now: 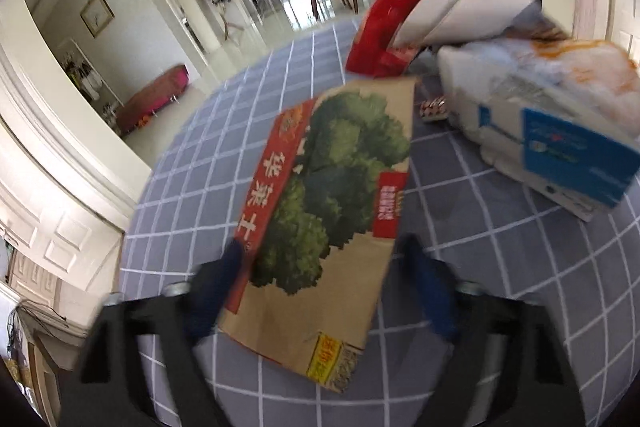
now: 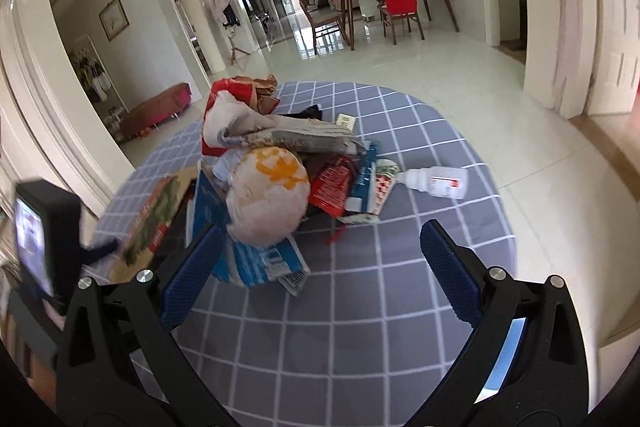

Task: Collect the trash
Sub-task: 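Grasp the brown cardboard box with the left tool while the right tool grasps the white-orange bag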

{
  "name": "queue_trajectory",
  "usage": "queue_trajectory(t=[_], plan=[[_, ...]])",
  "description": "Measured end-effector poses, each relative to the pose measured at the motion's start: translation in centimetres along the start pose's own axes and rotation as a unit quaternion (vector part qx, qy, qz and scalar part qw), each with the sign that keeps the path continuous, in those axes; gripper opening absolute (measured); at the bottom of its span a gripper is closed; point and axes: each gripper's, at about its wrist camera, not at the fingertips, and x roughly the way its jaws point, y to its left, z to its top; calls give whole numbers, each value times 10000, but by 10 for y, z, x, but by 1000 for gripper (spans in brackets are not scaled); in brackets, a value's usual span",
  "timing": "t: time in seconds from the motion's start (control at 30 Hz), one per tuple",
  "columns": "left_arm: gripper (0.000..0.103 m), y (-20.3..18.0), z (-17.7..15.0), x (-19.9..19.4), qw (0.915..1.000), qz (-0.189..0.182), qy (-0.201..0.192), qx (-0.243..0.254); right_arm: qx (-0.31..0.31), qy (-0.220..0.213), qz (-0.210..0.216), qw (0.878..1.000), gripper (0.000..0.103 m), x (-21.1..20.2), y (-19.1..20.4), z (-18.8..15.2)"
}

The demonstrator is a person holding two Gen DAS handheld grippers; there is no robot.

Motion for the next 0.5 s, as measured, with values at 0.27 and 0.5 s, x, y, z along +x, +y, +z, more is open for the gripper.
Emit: queue_trajectory(t=[0.27, 0.5], plan=[[14, 23, 9, -18, 9980, -187, -437, -405, 500, -148, 345, 9980, 97, 11, -2, 13], [4, 37, 7, -52, 9939, -251, -786, -730, 502, 92, 622, 9968, 49, 33, 6, 18]])
